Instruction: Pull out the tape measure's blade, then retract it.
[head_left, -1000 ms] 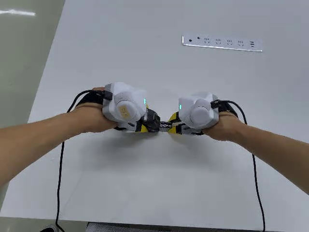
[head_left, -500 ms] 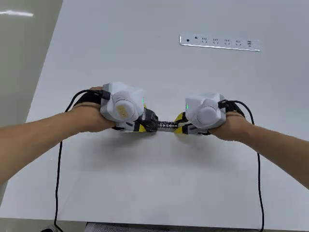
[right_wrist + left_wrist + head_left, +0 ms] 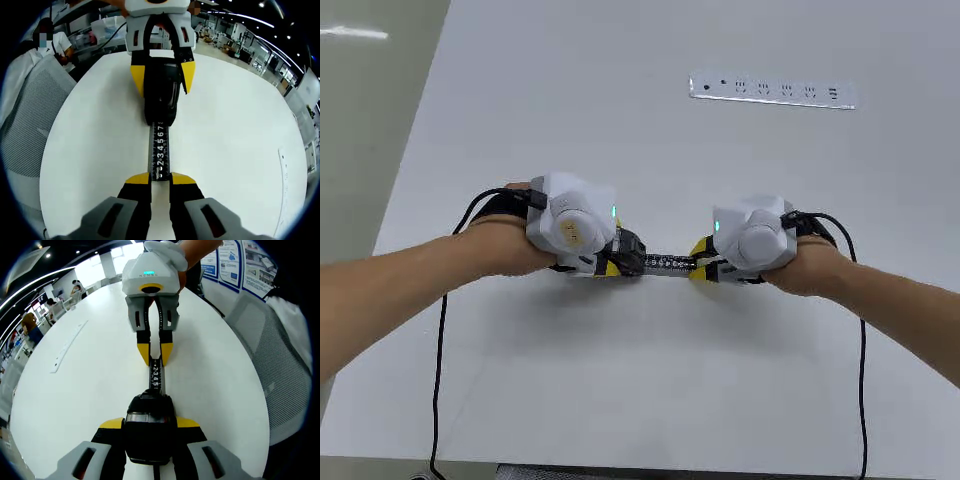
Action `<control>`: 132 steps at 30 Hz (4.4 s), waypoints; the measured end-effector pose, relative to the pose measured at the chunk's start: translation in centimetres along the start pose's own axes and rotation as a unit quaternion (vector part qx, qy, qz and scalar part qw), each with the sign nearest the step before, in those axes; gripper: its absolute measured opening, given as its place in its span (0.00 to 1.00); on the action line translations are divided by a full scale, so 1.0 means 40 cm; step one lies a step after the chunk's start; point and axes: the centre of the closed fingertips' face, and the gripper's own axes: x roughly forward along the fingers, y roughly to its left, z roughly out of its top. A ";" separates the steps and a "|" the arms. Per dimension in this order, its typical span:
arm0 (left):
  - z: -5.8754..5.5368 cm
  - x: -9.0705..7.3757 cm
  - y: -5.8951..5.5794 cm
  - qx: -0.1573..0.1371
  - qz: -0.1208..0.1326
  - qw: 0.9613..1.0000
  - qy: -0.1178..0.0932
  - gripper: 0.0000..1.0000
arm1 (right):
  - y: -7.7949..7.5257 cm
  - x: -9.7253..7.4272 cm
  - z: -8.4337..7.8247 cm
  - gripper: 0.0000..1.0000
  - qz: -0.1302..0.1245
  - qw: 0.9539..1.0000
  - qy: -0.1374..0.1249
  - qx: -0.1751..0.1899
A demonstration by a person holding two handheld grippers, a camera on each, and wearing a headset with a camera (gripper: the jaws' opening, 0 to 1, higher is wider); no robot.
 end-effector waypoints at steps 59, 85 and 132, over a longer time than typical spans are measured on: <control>0.002 -0.008 -0.008 -0.001 -0.010 1.000 0.007 0.32 | 0.010 -0.109 -0.164 0.11 -0.012 0.999 0.025 0.026; 0.000 -0.002 -0.001 -0.002 -0.014 1.000 0.008 0.32 | 0.022 -0.181 -0.243 0.11 -0.018 0.998 0.038 0.043; 0.005 -0.001 -0.004 0.002 -0.018 1.000 0.005 0.32 | 0.011 -0.207 -0.313 0.12 -0.015 0.997 0.059 0.052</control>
